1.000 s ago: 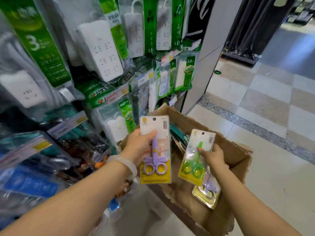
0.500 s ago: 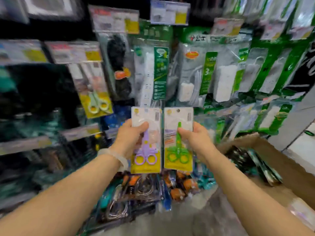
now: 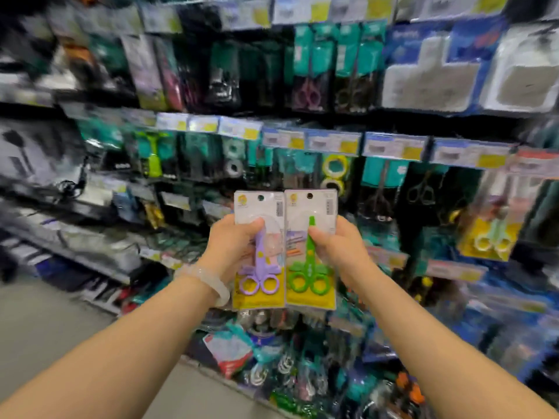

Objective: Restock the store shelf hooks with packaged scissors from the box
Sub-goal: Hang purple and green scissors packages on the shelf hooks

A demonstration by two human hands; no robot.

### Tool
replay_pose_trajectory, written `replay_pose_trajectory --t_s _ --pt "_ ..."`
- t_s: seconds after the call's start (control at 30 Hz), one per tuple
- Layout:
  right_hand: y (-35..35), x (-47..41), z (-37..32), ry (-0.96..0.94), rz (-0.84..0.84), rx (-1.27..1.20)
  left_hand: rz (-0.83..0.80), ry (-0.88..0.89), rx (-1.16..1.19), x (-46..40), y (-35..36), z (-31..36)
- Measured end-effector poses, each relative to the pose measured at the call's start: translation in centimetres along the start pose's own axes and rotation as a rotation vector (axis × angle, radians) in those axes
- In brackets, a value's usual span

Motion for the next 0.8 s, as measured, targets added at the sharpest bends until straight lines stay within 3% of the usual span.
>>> replay_pose_trajectory --t_s 0.23,0.4,0.67,0.8 --pt "14.8 -5.4 -7.4 -0.136 -0.213 -0.076 0.193 0.162 0.033 -4.4 -12.2 8.1" --pt "22.6 -12.0 -13.4 -0.210 -0.242 -0.110 0.279 0.318 0.022 -11.0 -18.0 15.3" --pt "30.6 -21.4 -24.6 -0.400 -0.252 -0.105 0.232 0.412 0.059 -21.1 -23.3 25.7" --pt "32.8 -25.1 -27.9 -0.369 -0.229 -0.125 0.211 0.435 0.096 -25.1 -26.0 28.4"
Point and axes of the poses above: each hand's wrist, its own x-axis away from the middle knuckle, its own y-axis out of the palm, z = x × y, the point moved 8 cm from there along -x, towards the middle knuckle, and after that the axes turned 15 degrees about x, right-handed, at the moved point
